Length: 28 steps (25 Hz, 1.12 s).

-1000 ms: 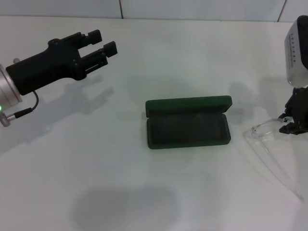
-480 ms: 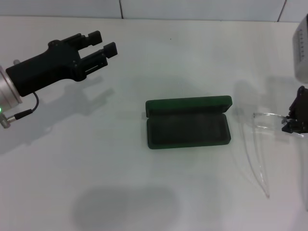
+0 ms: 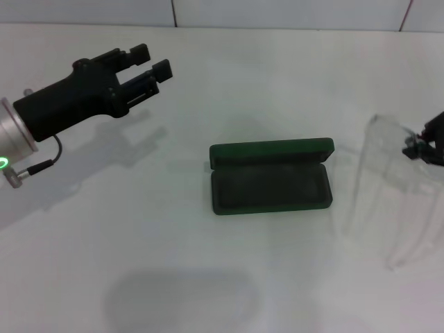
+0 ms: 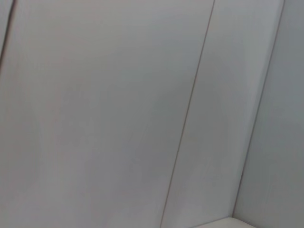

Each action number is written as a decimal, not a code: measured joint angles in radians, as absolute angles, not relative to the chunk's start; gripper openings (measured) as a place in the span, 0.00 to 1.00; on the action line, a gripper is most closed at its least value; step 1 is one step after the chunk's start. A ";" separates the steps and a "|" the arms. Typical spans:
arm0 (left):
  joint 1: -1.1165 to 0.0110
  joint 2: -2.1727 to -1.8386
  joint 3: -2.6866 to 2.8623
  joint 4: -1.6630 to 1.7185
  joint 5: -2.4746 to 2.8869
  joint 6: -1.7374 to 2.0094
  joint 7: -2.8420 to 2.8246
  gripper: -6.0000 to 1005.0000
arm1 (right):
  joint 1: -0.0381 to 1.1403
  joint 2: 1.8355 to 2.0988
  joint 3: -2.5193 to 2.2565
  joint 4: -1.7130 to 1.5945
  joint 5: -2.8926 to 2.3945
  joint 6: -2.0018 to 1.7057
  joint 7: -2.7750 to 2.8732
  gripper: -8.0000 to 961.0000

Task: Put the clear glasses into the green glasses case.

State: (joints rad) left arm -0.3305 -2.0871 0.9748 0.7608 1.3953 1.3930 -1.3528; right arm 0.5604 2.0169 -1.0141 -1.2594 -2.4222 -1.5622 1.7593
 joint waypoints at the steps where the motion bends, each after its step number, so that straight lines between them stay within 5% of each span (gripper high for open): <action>1: -0.330 -2.088 0.976 0.761 1.395 1.393 -1.353 0.57 | 0.542 2.019 -1.014 -1.268 -2.382 -1.538 1.756 0.13; 10: -0.375 -2.090 0.984 0.702 1.371 1.401 -1.306 0.57 | 0.460 2.017 -0.964 -1.214 -2.126 -1.475 1.726 0.12; 28: -0.550 -2.093 1.036 0.467 1.209 1.608 -1.074 0.56 | 0.506 2.011 -0.976 -0.891 -1.665 -1.467 1.621 0.12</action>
State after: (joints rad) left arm -0.5500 -2.0932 1.0363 0.4670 1.2093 1.6080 -1.0738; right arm 0.5058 2.0114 -0.9762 -0.8907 -1.6645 -1.4670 1.6206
